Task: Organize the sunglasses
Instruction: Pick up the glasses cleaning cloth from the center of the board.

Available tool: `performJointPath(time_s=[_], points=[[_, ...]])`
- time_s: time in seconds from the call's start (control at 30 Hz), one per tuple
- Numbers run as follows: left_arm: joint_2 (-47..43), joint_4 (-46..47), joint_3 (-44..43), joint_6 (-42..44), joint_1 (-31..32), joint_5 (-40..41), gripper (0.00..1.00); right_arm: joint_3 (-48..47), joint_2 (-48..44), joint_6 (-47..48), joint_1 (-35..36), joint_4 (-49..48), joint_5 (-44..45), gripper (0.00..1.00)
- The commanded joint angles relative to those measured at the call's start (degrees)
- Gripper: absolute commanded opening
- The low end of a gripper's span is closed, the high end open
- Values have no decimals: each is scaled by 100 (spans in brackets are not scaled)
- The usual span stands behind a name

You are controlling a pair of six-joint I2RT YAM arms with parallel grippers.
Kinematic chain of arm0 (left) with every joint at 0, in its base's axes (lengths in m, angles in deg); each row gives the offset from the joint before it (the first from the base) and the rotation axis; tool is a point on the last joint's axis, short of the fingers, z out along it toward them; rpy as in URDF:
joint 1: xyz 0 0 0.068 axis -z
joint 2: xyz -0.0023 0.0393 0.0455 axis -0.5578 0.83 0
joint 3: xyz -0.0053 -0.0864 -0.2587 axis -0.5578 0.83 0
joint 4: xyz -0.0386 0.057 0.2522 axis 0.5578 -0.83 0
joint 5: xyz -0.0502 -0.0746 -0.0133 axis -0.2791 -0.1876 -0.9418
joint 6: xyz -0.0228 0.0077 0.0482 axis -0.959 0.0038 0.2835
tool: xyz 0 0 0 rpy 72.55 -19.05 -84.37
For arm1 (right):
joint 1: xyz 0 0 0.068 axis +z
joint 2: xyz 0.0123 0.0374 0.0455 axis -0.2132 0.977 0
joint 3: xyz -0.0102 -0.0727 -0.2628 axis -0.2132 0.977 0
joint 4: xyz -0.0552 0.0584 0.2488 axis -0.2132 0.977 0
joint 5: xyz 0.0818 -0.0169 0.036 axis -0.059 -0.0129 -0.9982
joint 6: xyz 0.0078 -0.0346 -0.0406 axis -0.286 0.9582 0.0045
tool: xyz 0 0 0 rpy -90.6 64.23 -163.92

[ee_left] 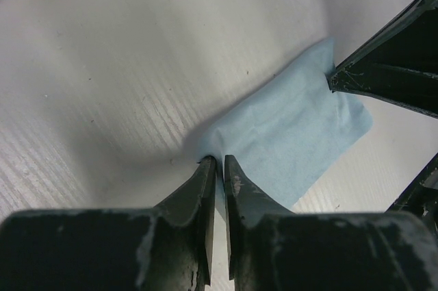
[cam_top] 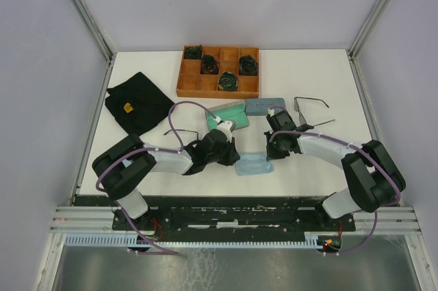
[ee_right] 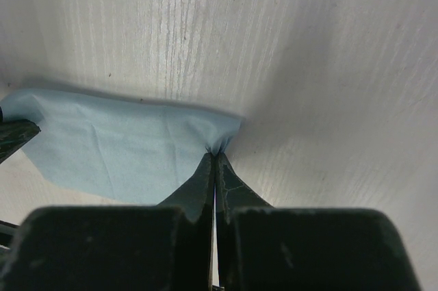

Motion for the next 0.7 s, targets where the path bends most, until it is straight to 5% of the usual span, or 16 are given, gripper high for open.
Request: performJointPath(time_s=[0.0, 0.4, 0.67], points=[[-34, 254, 14, -139, -15, 28, 17, 139, -34, -32, -10, 55, 180, 0], [-2, 263, 137, -164, -15, 78, 21, 113, -43, -24, -10, 48, 147, 0], [-5, 263, 56, -139, -14, 43, 11, 101, -64, -7, -4, 55, 138, 0]])
